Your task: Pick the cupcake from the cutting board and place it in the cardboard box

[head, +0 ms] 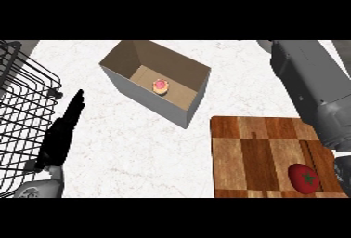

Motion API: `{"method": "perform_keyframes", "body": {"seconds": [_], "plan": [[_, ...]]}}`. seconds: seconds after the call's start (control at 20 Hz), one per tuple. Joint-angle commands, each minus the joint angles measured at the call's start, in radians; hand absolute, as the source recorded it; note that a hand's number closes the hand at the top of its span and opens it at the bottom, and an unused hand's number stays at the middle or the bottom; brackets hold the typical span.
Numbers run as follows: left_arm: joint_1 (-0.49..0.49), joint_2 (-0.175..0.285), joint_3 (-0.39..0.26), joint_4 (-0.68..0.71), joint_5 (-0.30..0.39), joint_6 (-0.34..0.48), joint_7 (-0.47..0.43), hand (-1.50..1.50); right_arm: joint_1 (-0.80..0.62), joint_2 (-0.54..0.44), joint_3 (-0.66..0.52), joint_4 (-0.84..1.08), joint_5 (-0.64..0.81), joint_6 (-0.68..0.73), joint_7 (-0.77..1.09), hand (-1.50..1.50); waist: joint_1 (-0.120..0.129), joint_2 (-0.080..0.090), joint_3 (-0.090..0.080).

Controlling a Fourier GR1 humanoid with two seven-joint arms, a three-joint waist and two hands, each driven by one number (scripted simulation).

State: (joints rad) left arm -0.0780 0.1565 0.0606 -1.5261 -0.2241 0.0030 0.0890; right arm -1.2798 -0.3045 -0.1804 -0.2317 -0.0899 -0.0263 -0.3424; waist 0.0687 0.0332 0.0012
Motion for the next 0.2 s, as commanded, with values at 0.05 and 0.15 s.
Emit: {"method": "perform_keyframes", "body": {"seconds": [0.05,0.15], "plan": [[0.033,-0.022,-0.015,-0.008,-0.011,0.015,-0.024,0.00,0.031,-0.158,-0.017,0.040,0.000,0.166,-0.046,-1.50,0.012,0.005,0.001],[0.000,-0.020,-0.026,-0.009,-0.012,0.004,0.001,0.00,0.047,-0.201,-0.015,0.048,0.003,0.238,-0.065,-1.50,0.005,0.003,0.001]]}}
